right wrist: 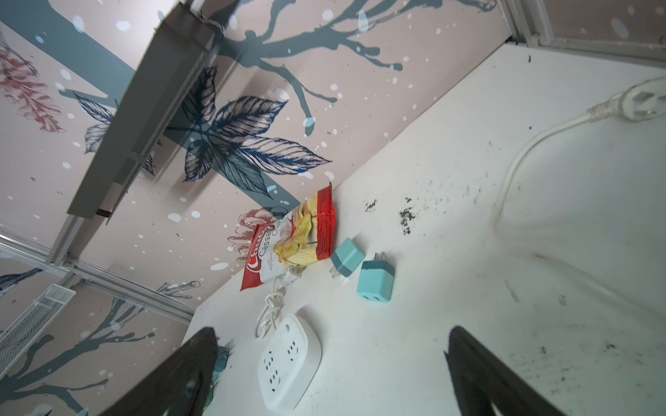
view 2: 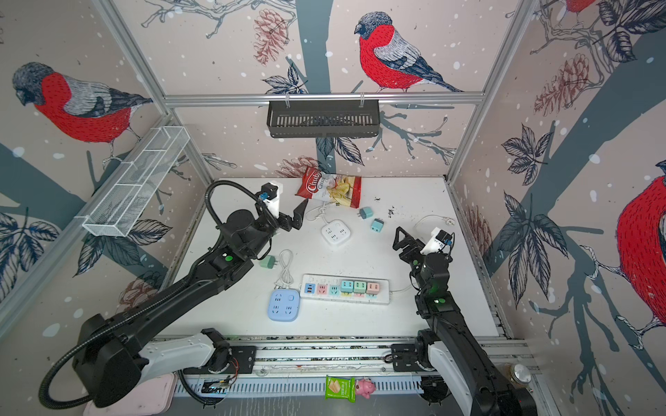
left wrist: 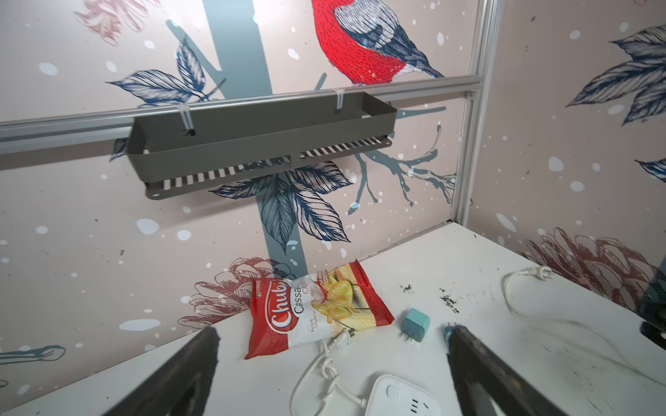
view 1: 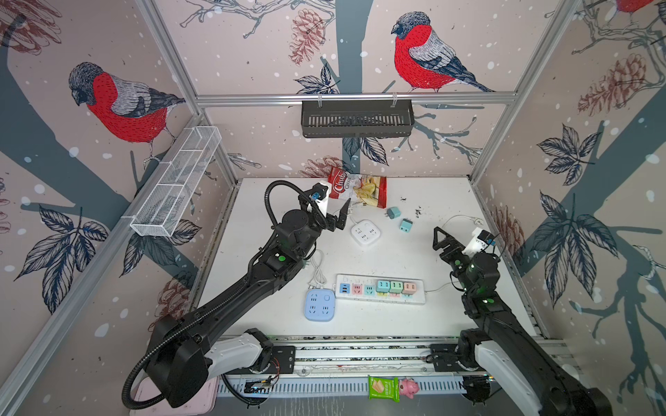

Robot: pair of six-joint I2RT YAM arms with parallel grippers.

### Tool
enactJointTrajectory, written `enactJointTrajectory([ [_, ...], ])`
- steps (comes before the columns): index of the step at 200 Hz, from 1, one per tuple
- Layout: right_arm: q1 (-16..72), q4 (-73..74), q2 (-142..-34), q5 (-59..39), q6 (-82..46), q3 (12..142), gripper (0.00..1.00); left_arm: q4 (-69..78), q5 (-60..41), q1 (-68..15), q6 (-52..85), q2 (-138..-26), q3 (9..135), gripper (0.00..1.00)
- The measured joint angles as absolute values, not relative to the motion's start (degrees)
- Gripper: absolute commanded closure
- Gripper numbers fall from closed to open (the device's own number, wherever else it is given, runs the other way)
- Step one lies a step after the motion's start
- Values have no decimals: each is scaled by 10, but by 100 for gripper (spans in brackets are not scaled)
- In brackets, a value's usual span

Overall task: Insert the plug
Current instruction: 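Grasp the teal adapter by the chips bag with the right gripper while the left withdraws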

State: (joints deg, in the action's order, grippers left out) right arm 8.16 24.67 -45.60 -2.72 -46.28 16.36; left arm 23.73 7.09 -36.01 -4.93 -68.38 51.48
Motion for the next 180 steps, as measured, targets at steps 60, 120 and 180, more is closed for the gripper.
enactJointTrajectory([
  [60, 211, 48, -710, 72, -418, 390, 19, 211, 59, -351, -44, -689, 529, 2],
  [120, 237, -78, -928, 148, -401, 540, 20, 206, 55, -350, -45, -682, 527, 2],
  [180, 236, -124, -1077, 206, -375, 659, 13, 206, 43, -350, -43, -682, 528, 2],
])
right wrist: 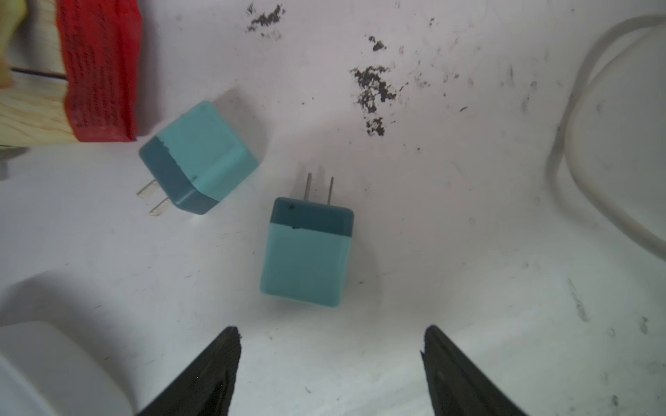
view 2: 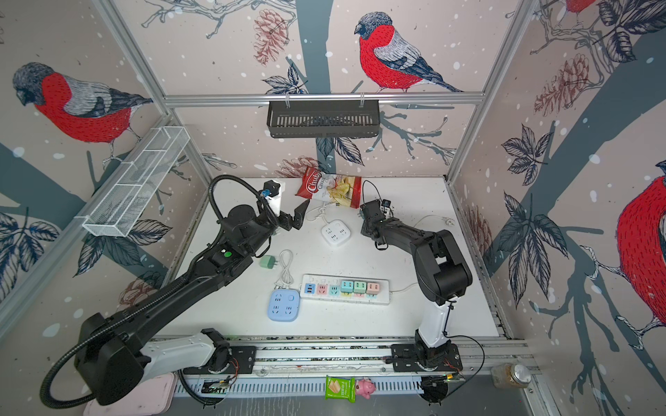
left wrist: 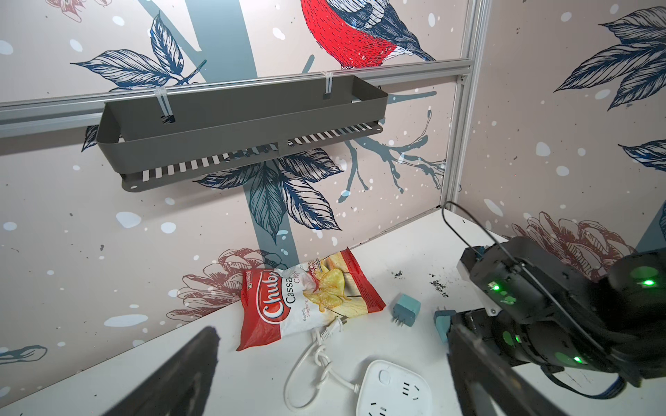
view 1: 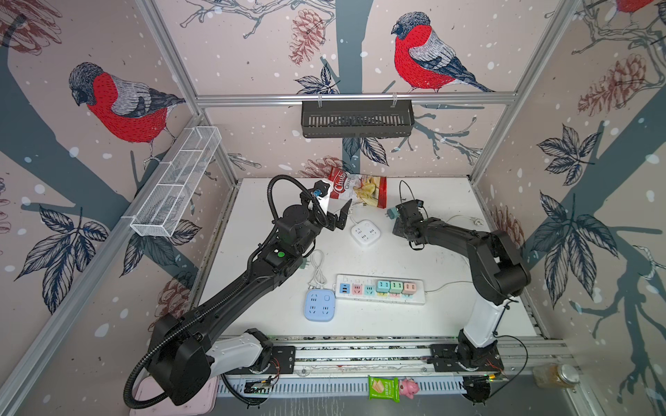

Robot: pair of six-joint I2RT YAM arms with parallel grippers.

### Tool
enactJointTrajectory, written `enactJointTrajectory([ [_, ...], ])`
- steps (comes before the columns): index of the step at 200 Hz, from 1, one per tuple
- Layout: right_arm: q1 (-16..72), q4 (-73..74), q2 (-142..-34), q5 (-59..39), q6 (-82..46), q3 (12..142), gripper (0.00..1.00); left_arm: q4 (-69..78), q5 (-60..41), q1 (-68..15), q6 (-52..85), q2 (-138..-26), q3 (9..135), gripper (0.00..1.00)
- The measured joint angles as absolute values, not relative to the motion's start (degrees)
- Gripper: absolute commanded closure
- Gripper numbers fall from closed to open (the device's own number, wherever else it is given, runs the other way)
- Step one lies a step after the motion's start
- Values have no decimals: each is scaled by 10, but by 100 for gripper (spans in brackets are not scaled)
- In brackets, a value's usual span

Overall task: Insert the plug
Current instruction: 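Grasp the teal adapter by the chips bag with the right gripper while the left withdraws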

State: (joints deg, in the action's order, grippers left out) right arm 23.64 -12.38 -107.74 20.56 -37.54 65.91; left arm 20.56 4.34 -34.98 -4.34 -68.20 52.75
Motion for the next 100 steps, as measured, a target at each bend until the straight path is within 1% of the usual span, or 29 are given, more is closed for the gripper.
enactJointTrajectory([
  [8, 235, -130, -1092, 210, -373, 669, 8, 206, 42, -350, -43, -682, 528, 2],
  [16, 235, -133, -1105, 214, -372, 678, 4, 206, 41, -350, -43, -682, 528, 2],
  [37, 228, -134, -1132, 216, -358, 699, 5, 206, 32, -349, -39, -682, 528, 2],
  [48, 224, -131, -1140, 216, -357, 703, 6, 206, 32, -348, -39, -682, 528, 2],
  [73, 221, -117, -1150, 213, -352, 710, 14, 206, 31, -347, -34, -682, 528, 2],
  [100, 220, -98, -1163, 209, -347, 719, 26, 206, 30, -346, -34, -681, 528, 2],
])
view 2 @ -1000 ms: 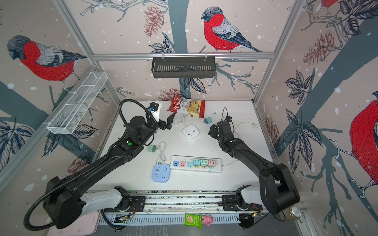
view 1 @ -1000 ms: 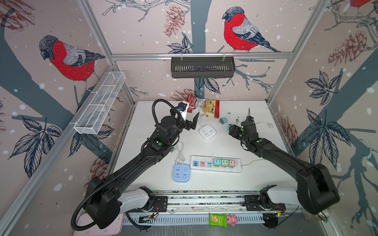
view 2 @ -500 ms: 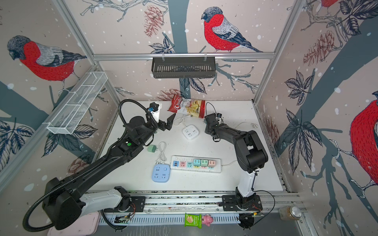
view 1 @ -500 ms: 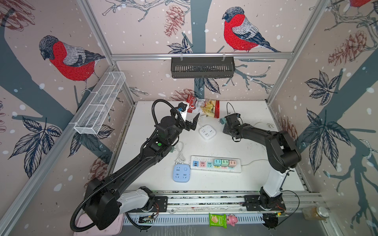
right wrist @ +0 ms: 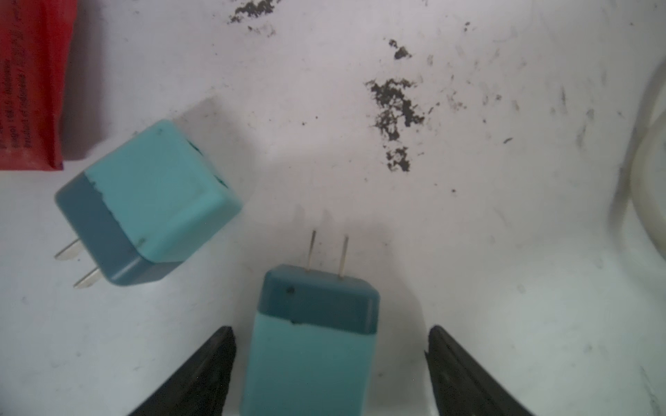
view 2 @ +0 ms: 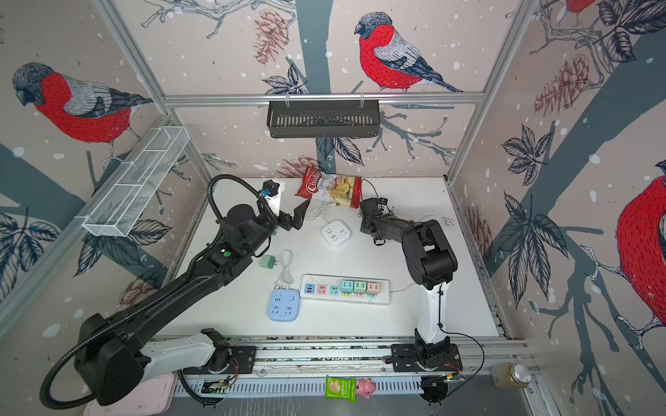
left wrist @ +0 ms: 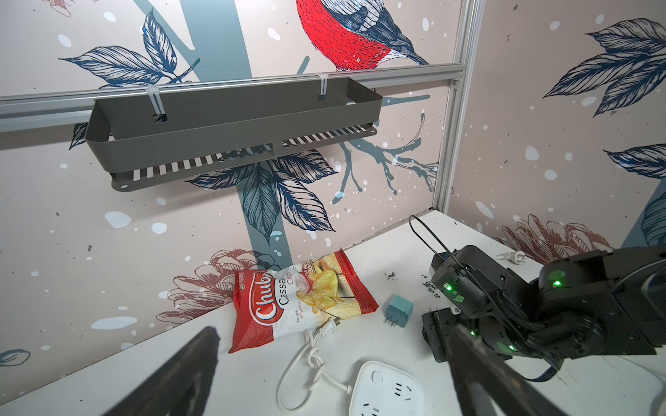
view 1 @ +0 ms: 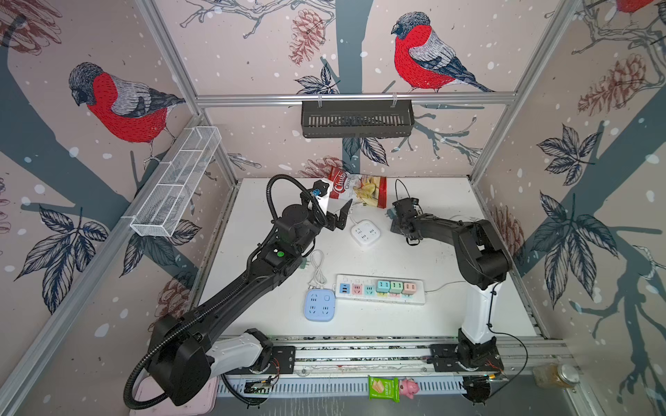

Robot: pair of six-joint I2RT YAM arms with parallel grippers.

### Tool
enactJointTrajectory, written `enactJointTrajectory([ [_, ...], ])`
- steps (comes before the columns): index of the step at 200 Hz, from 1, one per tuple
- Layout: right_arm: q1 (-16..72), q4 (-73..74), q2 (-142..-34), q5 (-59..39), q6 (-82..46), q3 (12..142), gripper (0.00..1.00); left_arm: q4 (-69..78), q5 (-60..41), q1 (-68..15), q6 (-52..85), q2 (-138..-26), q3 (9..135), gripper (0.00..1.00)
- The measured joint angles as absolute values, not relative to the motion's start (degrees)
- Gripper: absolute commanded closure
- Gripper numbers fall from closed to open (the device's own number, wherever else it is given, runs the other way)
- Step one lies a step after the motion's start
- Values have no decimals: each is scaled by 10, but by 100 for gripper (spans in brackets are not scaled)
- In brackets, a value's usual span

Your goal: Insert the plug

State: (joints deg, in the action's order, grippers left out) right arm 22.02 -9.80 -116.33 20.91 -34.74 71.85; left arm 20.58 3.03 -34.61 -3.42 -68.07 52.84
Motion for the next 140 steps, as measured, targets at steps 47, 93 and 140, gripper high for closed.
enactJointTrajectory([
  [47, 217, -78, -1170, 197, -345, 720, 48, 206, 29, -346, -34, -680, 528, 2],
  [93, 216, -64, -1154, 195, -343, 693, 64, 206, 28, -346, -35, -680, 528, 2],
  [140, 233, -104, -1103, 160, -344, 659, 64, 206, 25, -343, -35, -679, 528, 2],
])
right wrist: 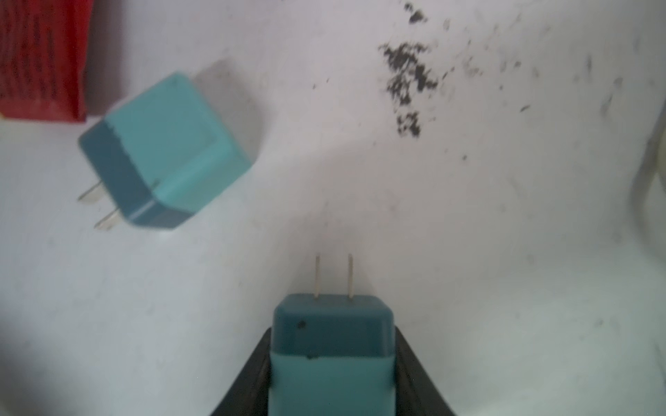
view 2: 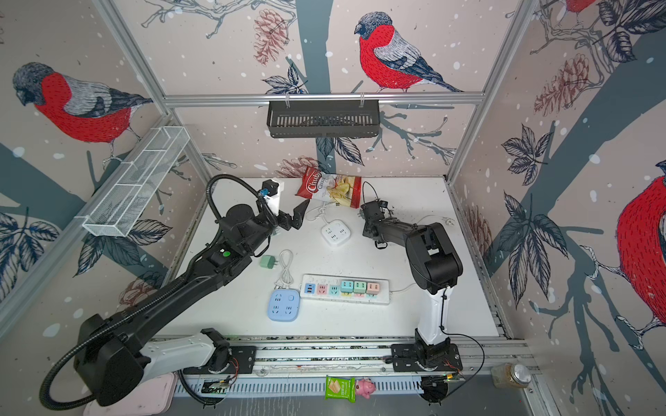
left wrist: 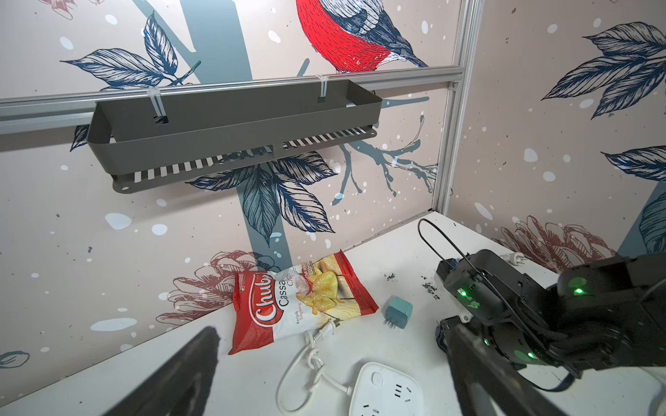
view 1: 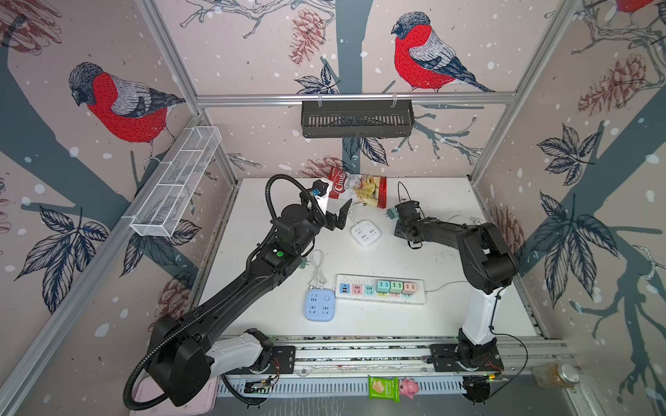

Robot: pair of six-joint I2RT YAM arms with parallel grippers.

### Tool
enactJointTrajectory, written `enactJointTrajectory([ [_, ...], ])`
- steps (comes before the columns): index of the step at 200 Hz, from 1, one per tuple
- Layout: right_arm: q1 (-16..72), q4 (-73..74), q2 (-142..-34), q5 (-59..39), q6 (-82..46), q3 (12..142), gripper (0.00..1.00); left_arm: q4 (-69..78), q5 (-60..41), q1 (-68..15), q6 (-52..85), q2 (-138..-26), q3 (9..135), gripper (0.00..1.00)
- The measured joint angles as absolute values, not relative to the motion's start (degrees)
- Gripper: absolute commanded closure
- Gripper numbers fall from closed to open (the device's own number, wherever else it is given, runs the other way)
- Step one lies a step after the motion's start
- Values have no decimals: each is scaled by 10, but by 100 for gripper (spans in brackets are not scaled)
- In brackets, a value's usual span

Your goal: Insert the plug

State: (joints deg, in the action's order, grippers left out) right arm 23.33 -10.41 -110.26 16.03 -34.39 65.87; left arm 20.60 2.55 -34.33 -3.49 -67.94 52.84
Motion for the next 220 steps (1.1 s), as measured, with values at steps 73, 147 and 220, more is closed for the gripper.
enactJointTrajectory([
  [73, 352, -122, -1044, 166, -359, 608, 67, 205, 17, -343, -35, -676, 526, 2],
  [147, 362, -86, -1035, 192, -364, 549, 66, 216, 17, -343, -45, -677, 513, 2],
  [220, 321, -38, -1041, 196, -358, 535, 51, 216, 15, -343, -45, -675, 519, 2],
])
